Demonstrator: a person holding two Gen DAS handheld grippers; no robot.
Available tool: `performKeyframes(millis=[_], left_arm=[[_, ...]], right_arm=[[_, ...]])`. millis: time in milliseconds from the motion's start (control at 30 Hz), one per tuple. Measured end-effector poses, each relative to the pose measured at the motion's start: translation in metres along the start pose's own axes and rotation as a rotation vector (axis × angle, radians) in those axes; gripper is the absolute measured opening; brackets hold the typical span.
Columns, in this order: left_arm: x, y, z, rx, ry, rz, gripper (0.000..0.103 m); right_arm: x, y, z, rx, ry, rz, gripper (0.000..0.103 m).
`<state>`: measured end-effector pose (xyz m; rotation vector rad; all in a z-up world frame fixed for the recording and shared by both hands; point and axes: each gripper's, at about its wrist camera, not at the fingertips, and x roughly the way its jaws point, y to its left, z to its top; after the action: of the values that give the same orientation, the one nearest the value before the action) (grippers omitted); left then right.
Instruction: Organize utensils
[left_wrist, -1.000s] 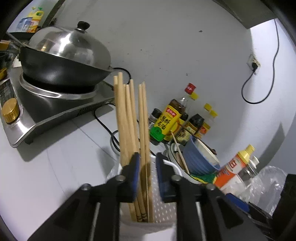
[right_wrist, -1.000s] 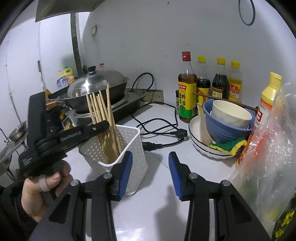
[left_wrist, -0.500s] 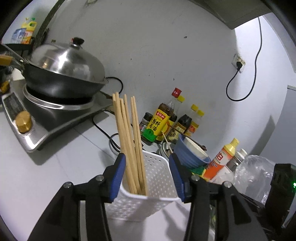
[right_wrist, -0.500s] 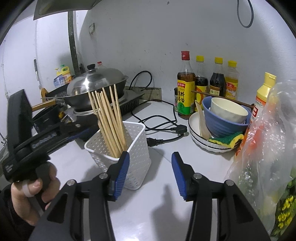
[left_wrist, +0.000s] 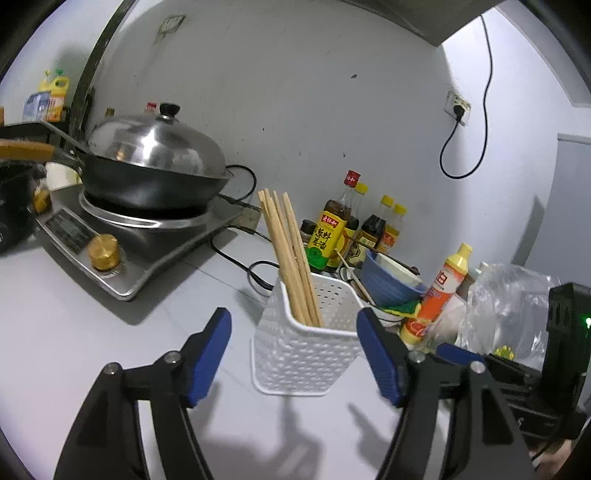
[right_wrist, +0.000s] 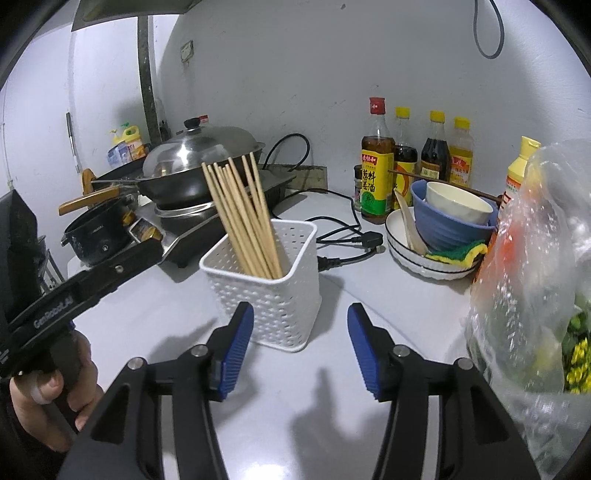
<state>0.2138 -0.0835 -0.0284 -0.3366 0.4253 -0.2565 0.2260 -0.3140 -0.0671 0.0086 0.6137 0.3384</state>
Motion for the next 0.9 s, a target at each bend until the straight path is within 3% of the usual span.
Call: performKeyframes(millis=[133,333,467,600,733,900], left_arm=[[-0.017,-0.001,-0.003,0.063,0.004,0.004,0.075],[-0.037,-0.002,-0.012,0.161,0.081,0.026,0.075],[-0.051,0.001,-0.015,0.189,0.138,-0.016,0.075],[-0.075,-0.002,-0.015,0.245,0.114,-0.028,0.076],[-0.098,-0.005,-0.011,0.286,0.058,-0.022,0.091],[-0.123,0.0,-0.002,0.287,-0.014,0.005,0.096]], right_arm=[[-0.006,0.008,-0.008,0.01,-0.001,-0.007,0.051],[-0.015,0.016,-0.022,0.046,-0.004,-0.022,0.055],[-0.023,0.025,-0.028,0.043,-0.002,-0.031,0.057],[-0.037,0.033,-0.031,0.034,-0.008,-0.05,0.059],[-0.053,0.04,-0.032,0.023,-0.026,-0.067,0.065],[-0.075,0.053,-0.03,-0.008,-0.052,-0.089,0.066]])
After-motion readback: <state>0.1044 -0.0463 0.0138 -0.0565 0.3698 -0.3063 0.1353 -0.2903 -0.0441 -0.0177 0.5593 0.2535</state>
